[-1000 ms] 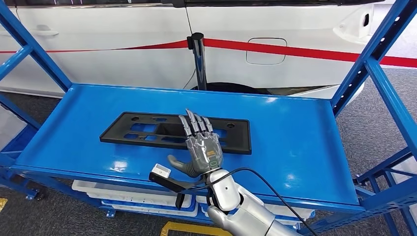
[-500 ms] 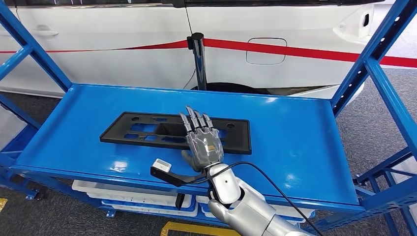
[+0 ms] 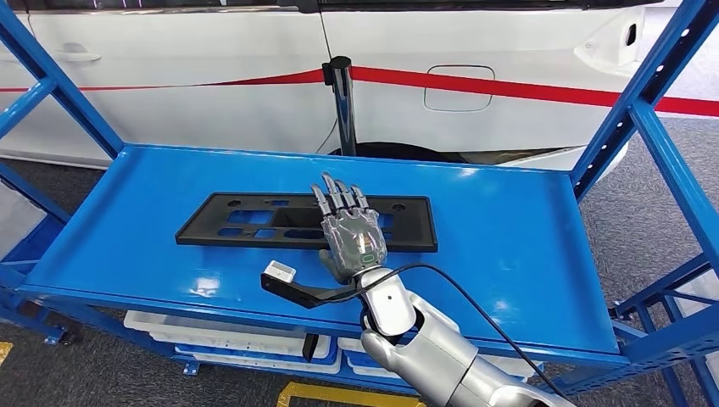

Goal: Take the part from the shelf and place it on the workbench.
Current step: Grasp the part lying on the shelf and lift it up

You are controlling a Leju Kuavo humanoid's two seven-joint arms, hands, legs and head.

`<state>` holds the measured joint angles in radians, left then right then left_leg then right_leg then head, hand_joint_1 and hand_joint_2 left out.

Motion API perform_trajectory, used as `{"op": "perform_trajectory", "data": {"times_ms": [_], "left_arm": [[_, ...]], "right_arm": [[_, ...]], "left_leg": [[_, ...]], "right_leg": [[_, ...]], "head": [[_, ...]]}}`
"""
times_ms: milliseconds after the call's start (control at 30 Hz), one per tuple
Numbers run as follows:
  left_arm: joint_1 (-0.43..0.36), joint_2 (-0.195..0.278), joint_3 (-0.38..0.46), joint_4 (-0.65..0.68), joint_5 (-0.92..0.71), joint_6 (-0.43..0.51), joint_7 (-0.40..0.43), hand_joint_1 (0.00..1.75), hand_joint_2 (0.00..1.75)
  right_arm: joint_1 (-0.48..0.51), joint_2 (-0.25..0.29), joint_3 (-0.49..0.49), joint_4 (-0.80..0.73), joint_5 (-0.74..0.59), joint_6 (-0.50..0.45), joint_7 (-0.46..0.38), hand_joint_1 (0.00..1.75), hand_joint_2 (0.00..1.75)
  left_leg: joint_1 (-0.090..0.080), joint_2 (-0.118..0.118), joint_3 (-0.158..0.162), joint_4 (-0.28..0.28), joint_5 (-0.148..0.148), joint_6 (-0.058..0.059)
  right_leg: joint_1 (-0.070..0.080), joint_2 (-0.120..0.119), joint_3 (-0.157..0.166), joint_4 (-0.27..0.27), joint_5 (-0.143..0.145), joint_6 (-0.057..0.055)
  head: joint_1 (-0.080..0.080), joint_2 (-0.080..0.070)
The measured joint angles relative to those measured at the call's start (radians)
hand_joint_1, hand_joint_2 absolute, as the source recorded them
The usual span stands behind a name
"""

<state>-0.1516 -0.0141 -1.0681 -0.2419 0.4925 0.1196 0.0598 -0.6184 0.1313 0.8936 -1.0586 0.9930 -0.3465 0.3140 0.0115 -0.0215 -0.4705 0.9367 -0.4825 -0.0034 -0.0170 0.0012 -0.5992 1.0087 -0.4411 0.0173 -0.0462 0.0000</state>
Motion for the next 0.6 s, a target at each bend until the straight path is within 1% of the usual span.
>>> {"op": "perform_trajectory", "data": {"times_ms": [600], "left_arm": [[0.001,0.0,0.0,0.0,0.013,0.0,-0.011,0.0,0.0]], "right_arm": [[0.0,-0.003,0.003,0.0,-0.038,0.034,-0.002,0.0,1.75]], "left_leg": [[0.0,0.0,0.0,0.0,0.0,0.0]], "right_leg": [[0.0,0.0,0.0,0.0,0.0,0.0]], "head": [[0.0,0.0]]}}
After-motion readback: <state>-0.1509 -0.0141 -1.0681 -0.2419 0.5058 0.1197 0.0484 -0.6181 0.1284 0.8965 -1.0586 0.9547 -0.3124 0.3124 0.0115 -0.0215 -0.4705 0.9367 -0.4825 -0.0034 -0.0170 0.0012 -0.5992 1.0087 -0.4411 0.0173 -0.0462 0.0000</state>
